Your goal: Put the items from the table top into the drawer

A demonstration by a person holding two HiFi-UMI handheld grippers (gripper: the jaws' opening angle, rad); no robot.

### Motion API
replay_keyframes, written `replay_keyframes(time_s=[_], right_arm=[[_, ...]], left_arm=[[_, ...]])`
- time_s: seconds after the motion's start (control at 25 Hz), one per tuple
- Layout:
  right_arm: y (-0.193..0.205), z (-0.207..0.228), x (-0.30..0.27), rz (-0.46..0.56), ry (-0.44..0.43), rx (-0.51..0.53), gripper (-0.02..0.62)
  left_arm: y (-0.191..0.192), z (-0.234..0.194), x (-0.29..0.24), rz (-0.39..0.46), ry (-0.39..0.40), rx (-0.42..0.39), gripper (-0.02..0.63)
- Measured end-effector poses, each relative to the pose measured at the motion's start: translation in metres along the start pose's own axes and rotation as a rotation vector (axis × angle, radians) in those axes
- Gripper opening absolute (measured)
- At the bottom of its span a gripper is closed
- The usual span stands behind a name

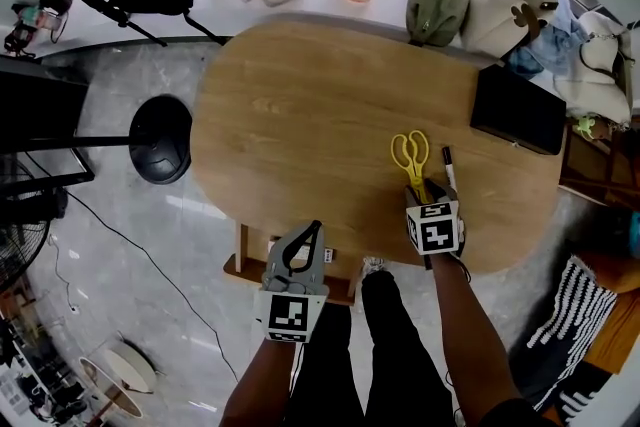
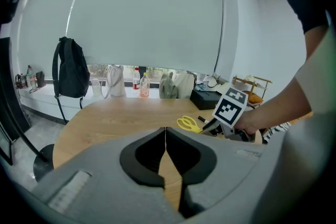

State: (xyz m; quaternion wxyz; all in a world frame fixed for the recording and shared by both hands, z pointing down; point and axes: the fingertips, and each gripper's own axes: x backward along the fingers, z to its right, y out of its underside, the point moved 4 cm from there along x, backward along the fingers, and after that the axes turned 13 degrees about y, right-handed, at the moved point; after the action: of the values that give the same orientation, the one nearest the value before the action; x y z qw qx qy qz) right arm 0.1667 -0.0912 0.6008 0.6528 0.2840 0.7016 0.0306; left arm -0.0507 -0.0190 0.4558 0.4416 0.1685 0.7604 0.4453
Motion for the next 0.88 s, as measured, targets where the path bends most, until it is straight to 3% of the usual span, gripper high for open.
replay_keyframes(time_s=[0.24,0.52,0.88], right_arm=[[0.005,0.000,-0.004,-0.019,0.019,0.008,0.123],[0.005,0.002,-0.005,-0.021,0.023,-0.034,0.109],[-0.001,0.011,0.014,0.059,-0.001,-0.042,0.106]], left_arm=[[-0.002,0.006,-0.005,0.001,0.017,0.008,0.018],[0.002,0.006,-0.004,-0.007,0.013,0.019,0.018],[0.005,0.006,-0.003,-0.013,-0.003,0.030,0.018]])
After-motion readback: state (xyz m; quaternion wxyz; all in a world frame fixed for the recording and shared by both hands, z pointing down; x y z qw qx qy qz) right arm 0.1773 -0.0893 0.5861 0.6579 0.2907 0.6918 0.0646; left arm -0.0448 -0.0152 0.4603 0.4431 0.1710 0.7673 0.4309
